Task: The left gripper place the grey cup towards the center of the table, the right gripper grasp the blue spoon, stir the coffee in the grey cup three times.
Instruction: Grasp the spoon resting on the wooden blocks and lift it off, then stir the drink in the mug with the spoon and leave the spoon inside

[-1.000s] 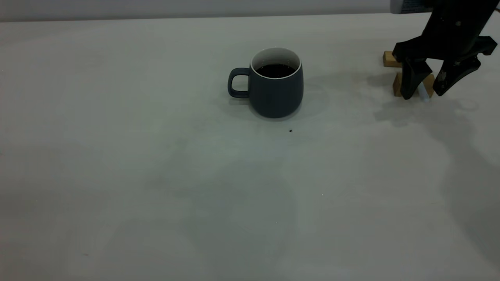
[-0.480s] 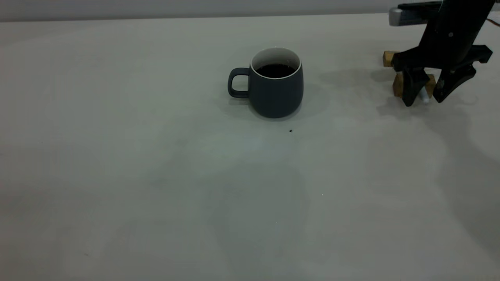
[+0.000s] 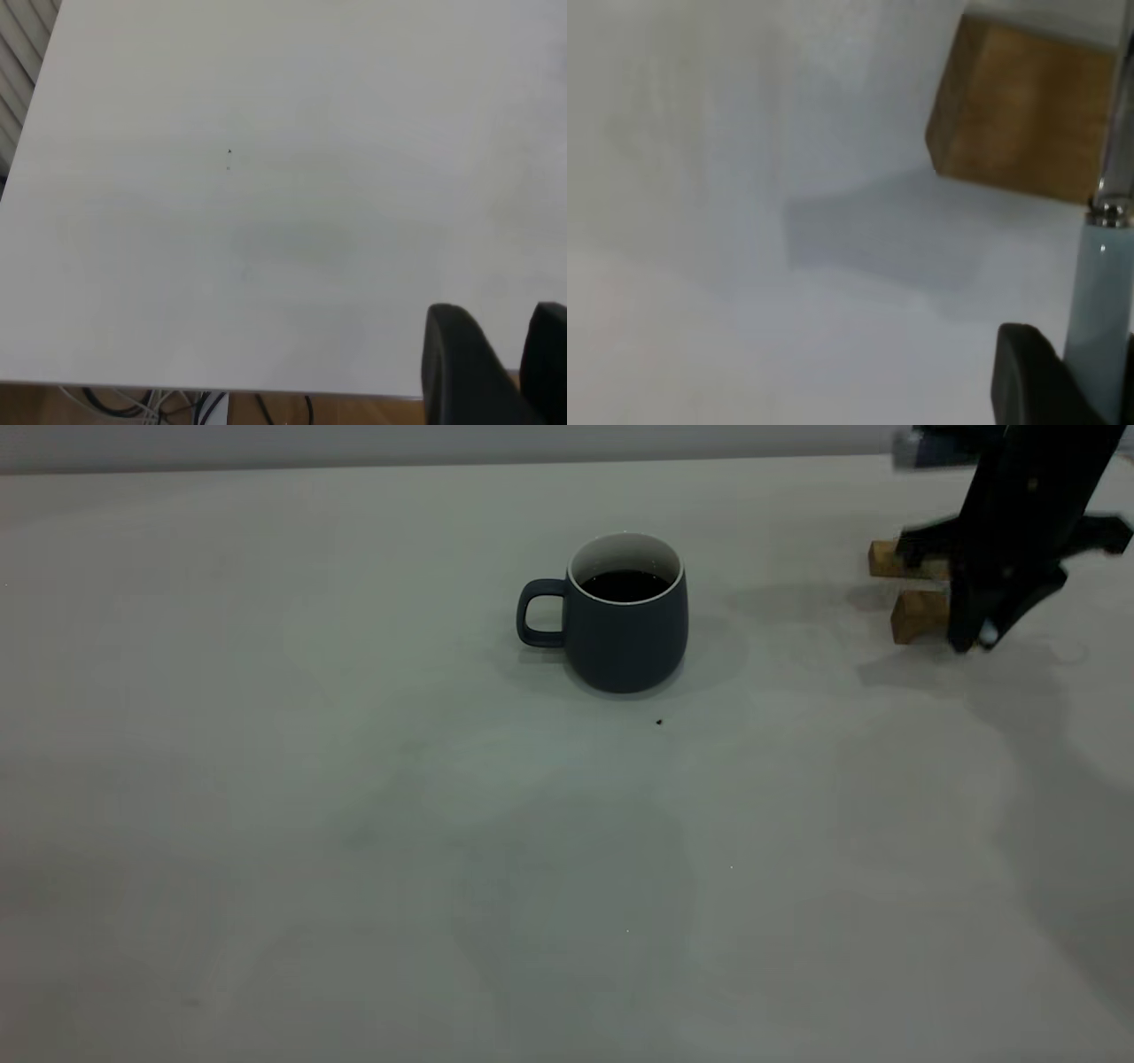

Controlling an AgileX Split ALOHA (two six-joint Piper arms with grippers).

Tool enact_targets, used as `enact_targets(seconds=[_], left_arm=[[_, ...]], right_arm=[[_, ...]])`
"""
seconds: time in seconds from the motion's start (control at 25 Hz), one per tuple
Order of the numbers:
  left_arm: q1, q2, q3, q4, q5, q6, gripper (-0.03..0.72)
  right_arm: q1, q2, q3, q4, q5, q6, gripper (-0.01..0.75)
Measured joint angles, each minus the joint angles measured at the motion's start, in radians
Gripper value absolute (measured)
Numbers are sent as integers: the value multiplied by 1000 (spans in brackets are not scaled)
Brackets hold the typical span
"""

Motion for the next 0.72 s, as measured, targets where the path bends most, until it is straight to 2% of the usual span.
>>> enact_targets(seconds=[0.2,0.48,0.72], left_arm=[[0,0,0,0,0,0,243],[0,0,0,0,0,0,243],[0,0,0,0,0,0,243]], right_arm=[[4,-181,0,206,138,5,130],[10,-270,0,766,344,11,130],[64,-270,0,1072,330,102,130]])
